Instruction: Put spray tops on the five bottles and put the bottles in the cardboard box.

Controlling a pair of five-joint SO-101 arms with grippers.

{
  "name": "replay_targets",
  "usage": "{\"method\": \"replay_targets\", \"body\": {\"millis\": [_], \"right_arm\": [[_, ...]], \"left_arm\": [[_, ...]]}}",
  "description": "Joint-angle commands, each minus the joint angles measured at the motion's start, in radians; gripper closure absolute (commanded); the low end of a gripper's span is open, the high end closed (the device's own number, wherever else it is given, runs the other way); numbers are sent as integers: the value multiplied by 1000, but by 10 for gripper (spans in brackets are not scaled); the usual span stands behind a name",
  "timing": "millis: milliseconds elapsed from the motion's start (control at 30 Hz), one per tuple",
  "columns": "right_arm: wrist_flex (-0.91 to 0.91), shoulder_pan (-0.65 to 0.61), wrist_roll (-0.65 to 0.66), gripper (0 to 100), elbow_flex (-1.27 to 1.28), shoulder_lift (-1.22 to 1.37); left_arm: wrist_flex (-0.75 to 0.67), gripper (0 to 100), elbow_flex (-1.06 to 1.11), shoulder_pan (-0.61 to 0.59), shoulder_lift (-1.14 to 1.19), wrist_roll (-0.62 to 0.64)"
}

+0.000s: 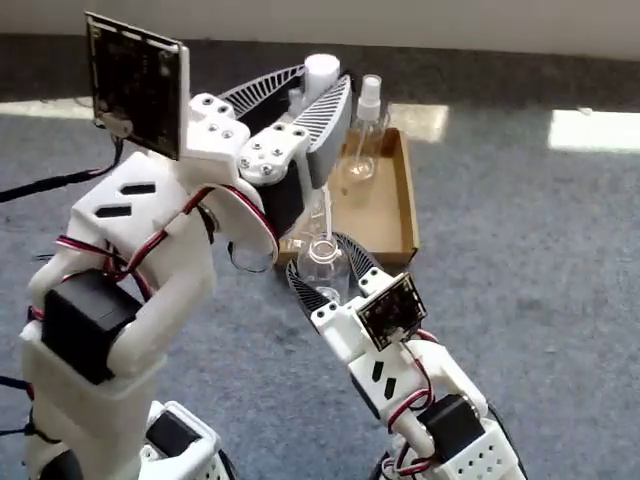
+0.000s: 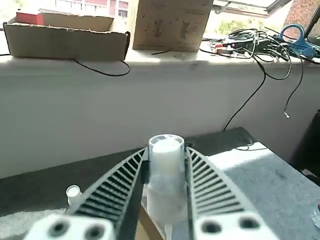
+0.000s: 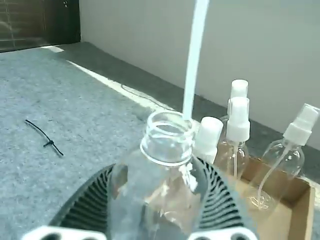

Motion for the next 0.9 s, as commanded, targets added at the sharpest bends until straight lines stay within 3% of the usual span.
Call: {"method": "replay_targets", "body": {"millis": [0, 267, 467, 600, 733, 867], "right_arm": [[4, -2, -3, 995, -13, -13], [5, 12, -3, 995, -13, -13], [5, 142, -3, 995, -15, -12], [5, 143, -3, 995, -15, -12], [5, 143, -3, 995, -15, -12], [5, 145, -2, 995, -15, -12]], "left_arm": [[2, 995, 50, 16, -1, 6], [8, 995, 151, 12, -2, 5], [152, 986, 240, 58, -2, 3], [192, 881, 291, 90, -2, -8], [176, 776, 329, 90, -2, -147], [186, 755, 283, 79, -2, -184]]}}
